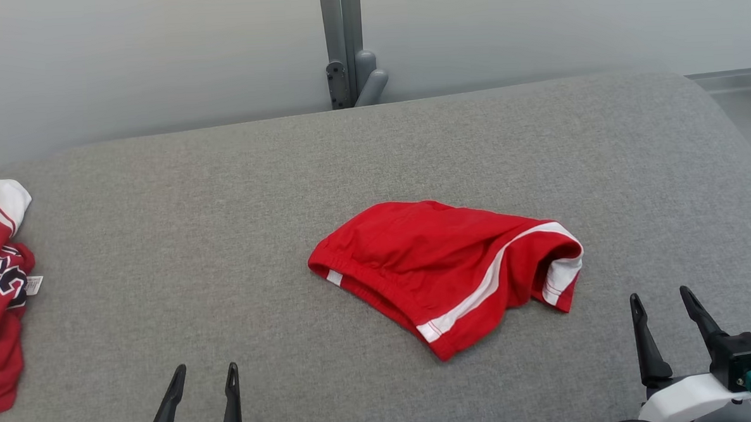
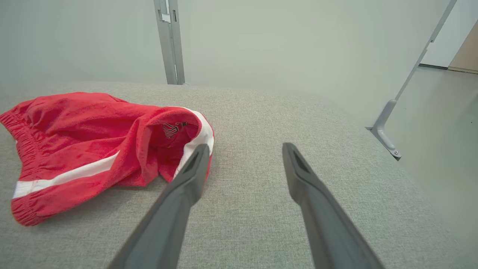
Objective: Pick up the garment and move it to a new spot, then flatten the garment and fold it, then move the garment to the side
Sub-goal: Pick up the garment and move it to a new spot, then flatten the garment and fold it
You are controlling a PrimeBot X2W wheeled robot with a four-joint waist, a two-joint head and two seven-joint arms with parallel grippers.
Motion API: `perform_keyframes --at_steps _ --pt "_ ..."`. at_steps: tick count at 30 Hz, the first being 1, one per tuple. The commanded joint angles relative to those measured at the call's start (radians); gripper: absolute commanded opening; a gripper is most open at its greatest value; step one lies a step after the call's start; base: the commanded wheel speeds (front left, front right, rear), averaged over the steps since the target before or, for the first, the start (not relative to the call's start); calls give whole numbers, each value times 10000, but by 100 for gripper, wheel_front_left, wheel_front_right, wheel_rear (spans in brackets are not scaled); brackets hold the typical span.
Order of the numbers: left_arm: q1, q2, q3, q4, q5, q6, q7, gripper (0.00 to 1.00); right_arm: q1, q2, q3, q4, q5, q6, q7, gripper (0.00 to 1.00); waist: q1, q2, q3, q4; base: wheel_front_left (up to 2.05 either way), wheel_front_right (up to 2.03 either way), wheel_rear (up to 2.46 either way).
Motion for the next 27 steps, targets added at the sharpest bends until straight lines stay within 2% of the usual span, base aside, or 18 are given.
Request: perform_keyframes --at_steps 1,12,20,27 --pt "238 -125 173 33 106 -176 -2 100 156 2 -15 -45 81 -10 -17 100 1 1 -75 56 0 0 0" --pt "789 -1017 1594 354 516 -1409 -3 100 304 -59 87 -229 142 -10 -17 100 1 1 -215 163 0 0 0" --pt "673 -1349 2125 482 688 -1733 -3 100 327 -60 99 -218 111 -10 -17 100 1 1 -227 159 0 0 0" --pt "558 -1430 2268 575 830 -1822 -3 100 222 -75 160 -167 146 -10 -17 100 1 1 -151 166 0 0 0"
